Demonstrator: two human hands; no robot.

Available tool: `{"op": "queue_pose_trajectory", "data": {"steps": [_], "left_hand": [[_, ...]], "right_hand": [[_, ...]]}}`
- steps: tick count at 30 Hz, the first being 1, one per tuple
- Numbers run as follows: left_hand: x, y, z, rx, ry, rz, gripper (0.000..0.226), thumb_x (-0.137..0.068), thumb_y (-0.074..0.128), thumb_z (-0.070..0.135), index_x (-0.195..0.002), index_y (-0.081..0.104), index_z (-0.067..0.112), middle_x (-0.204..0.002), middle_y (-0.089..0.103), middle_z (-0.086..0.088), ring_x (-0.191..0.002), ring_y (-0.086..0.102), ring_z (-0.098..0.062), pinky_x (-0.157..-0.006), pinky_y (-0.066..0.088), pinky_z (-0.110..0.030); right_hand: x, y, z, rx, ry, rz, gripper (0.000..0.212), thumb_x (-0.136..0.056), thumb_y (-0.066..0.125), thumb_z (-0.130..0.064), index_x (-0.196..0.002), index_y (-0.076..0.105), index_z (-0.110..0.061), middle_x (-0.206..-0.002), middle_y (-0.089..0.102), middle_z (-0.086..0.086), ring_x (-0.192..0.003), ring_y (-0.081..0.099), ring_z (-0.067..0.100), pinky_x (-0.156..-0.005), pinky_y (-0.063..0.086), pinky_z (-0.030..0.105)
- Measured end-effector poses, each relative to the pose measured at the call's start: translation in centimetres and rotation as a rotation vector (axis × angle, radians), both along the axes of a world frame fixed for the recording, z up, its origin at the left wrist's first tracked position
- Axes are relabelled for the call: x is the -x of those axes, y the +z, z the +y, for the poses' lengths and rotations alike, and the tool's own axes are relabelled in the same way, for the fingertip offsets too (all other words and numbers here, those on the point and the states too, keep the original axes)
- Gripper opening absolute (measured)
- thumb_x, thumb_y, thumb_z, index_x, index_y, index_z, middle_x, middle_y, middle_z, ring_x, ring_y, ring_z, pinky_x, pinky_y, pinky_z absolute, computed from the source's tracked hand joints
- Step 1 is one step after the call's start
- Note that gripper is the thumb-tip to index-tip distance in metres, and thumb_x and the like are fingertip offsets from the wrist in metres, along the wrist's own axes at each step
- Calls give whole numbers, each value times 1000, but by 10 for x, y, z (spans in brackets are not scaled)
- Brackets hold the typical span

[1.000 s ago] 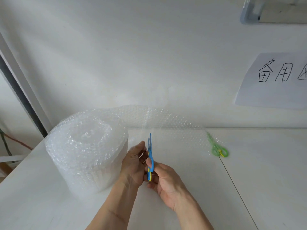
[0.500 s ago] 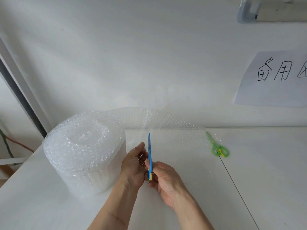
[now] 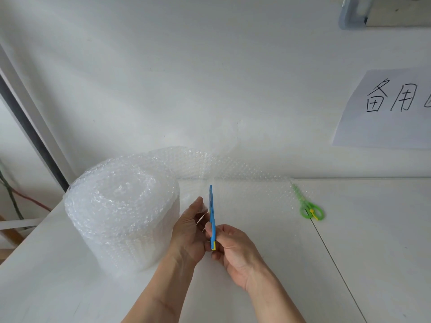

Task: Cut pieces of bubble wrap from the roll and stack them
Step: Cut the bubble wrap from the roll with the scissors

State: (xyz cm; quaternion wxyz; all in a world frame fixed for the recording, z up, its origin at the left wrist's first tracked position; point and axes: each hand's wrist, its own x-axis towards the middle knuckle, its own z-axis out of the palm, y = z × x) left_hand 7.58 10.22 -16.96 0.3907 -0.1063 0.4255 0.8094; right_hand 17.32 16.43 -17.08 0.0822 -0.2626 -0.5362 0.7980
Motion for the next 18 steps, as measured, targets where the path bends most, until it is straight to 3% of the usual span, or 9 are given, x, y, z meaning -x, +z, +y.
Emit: {"op": "queue_pose_trajectory", "data": {"steps": [4, 8, 14, 18], "left_hand": [[5, 7, 4, -132, -38, -142, 38, -74, 76, 43, -91, 64, 11, -85, 61, -6, -77, 59, -21, -64, 49, -37], [14, -3, 10, -155, 9, -101, 29, -74, 78, 34, -90, 64, 14, -101, 61, -1, -88, 62, -19, -69, 50, -36], [13, -5, 10, -127, 16, -91, 22, -83, 71, 32, -83, 61, 12, -81, 60, -3, -64, 63, -18, -52, 52, -28], [15, -7, 10, -127, 42, -51, 22, -82, 72, 24, -98, 60, 13, -83, 61, -2, -75, 61, -18, -57, 52, -32]], "right_hand": [[-2, 0, 1, 21, 5, 2, 19, -79, 77, -28, -72, 68, -13, -72, 62, 6, -64, 60, 15, -53, 40, 24], [-1, 0, 3, 32, 8, 4, 19, -78, 79, -30, -72, 69, -14, -73, 63, 5, -64, 61, 15, -51, 41, 24], [1, 3, 6, 50, 45, 19, 18, -80, 77, -27, -77, 68, -12, -74, 61, 4, -63, 59, 15, -50, 42, 24], [1, 1, 6, 28, 35, 7, 19, -80, 77, -27, -77, 66, -12, -74, 60, 5, -64, 60, 14, -51, 41, 23]]}}
